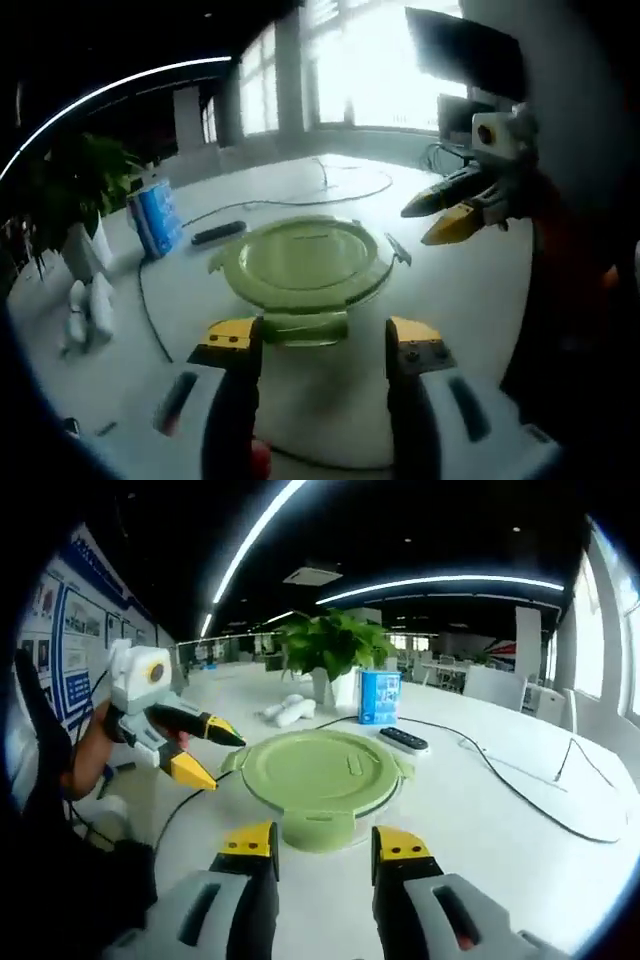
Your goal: Pick up the tomato from the tabletop place it into the food storage container close the lid and lock the latches
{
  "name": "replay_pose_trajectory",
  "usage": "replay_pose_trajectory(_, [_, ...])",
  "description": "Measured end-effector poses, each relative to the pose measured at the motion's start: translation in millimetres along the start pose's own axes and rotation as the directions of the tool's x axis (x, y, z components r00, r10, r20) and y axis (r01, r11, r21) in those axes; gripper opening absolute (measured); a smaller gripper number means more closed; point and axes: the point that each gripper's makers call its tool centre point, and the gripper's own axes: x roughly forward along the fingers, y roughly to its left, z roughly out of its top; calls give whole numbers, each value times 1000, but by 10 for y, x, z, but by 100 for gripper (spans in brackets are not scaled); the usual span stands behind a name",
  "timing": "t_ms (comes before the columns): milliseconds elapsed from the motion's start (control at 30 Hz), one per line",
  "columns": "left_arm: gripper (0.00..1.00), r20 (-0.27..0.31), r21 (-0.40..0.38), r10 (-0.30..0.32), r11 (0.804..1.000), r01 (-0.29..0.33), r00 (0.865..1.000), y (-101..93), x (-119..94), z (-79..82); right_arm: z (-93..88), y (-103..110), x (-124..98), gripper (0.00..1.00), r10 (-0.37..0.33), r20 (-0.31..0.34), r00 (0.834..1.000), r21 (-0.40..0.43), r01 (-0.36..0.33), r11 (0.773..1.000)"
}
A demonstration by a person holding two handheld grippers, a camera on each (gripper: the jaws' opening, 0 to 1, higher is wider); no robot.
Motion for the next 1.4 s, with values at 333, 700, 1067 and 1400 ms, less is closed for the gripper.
replay_pose_trajectory(333, [33, 14, -59, 2, 998, -1, 1000, 68, 79, -38, -108, -64, 317, 32, -124, -117, 985, -27, 122, 992])
replay_pose_trajectory(700, [33, 34, -43, 19, 999, -17, 999, 2, 157, -61, -67, -110, 275, 28, -121, -180, 976, -64, 111, 992])
replay_pose_trajectory(1067, [33, 69, -65, -1, 998, 5, 998, 12, 208, -25, -84, -173, 214, 27, -139, -155, 978, -128, 120, 984])
replay_pose_trajectory(1400, [32, 41, -29, 23, 999, -22, 999, 87, 219, -82, -77, -96, 230, 27, -191, -168, 967, -142, 168, 976])
